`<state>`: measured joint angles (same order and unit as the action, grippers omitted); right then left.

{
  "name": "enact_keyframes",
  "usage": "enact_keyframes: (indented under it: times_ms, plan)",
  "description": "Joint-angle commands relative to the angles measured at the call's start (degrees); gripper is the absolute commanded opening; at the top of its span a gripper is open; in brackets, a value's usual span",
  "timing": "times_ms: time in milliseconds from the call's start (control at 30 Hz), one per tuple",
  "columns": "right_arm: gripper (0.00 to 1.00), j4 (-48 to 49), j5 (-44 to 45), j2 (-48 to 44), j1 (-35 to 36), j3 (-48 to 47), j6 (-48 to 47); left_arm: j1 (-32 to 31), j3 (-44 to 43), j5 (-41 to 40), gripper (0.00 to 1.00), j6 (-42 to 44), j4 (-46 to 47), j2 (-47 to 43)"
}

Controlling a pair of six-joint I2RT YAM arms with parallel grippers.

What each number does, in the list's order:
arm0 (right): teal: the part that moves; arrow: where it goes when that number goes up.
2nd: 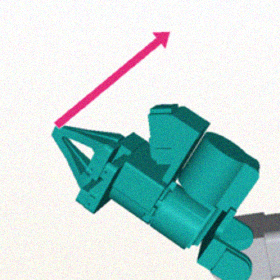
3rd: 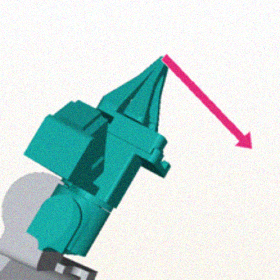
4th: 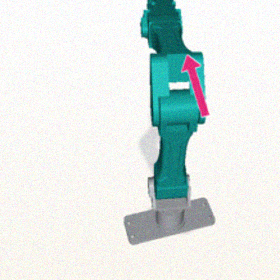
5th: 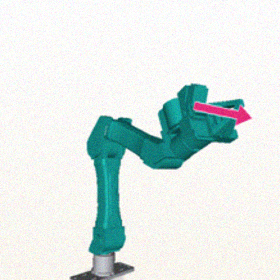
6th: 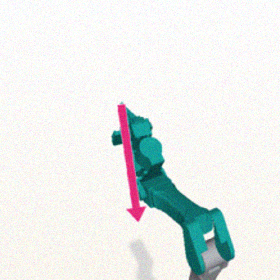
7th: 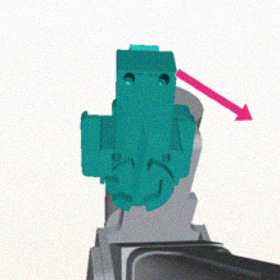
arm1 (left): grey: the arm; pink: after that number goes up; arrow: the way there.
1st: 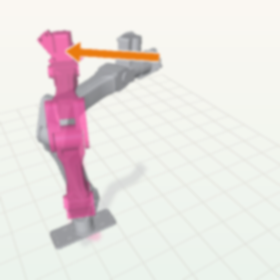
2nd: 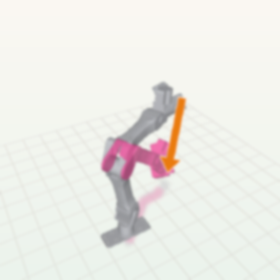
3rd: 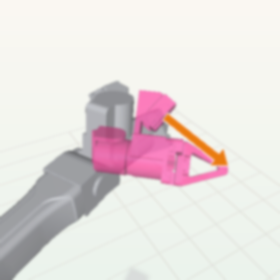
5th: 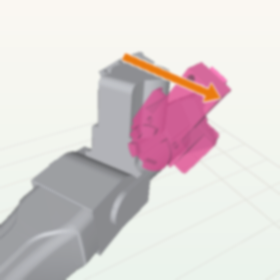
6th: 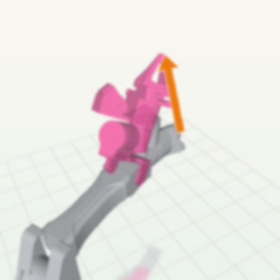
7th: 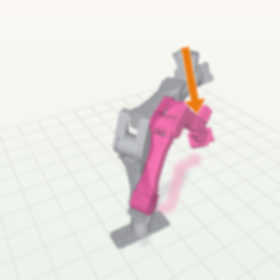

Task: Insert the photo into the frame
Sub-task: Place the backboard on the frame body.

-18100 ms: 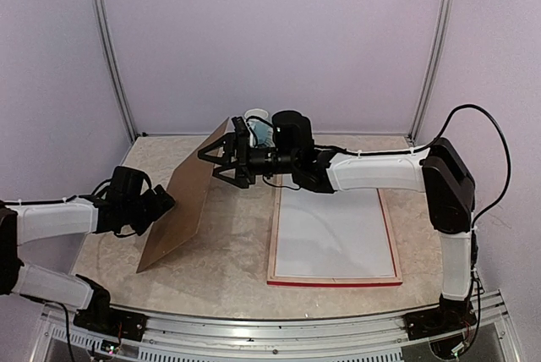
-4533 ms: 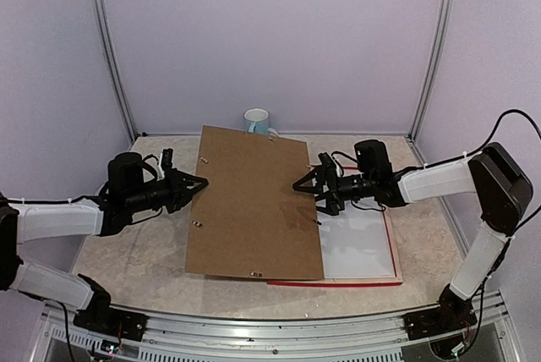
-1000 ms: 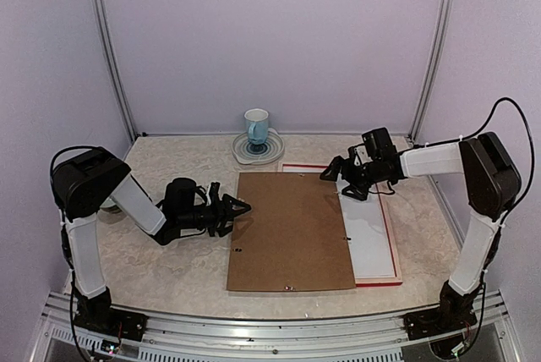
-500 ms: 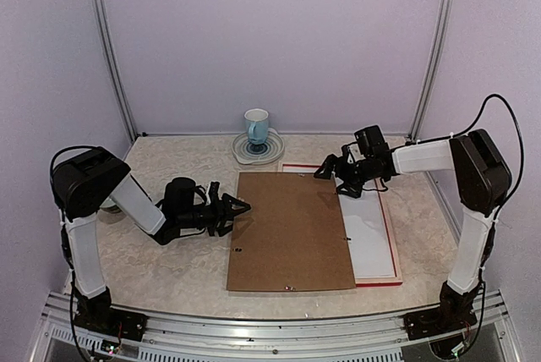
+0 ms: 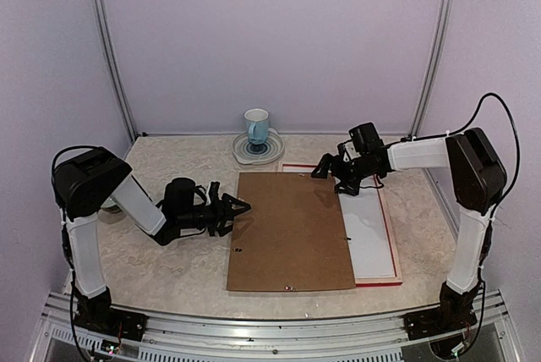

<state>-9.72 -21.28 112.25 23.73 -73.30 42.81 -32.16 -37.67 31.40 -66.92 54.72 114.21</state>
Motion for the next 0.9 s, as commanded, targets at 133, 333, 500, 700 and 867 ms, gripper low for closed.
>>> enact_keyframes:
  times_ms: [133,333,500,700,867]
  plan:
    - [0.99,-2.3,1.1,1.8,0.9,-2.2,-1.7,0.7,1.3,1.0,0.67,-0.3,2.8,0.8]
    - [0.99,-2.2,1.3,0.4,1.1,-0.1,-1.7,0.7,1.7,1.0,0.67,-0.7,3.8,1.0]
    - [0.99,-2.3,1.7,-1.4,1.1,1.2,-1.7,0.7,1.8,1.2,0.67,-0.9,4.2,1.1]
    - [0.99,-2.4,1.5,-2.8,1.1,2.3,-1.5,0.7,2.0,1.1,0.67,-1.0,4.6,1.0]
    - [0.99,-2.3,1.0,-3.3,1.2,2.5,-1.4,0.7,2.6,1.1,0.67,-1.3,5.2,1.0]
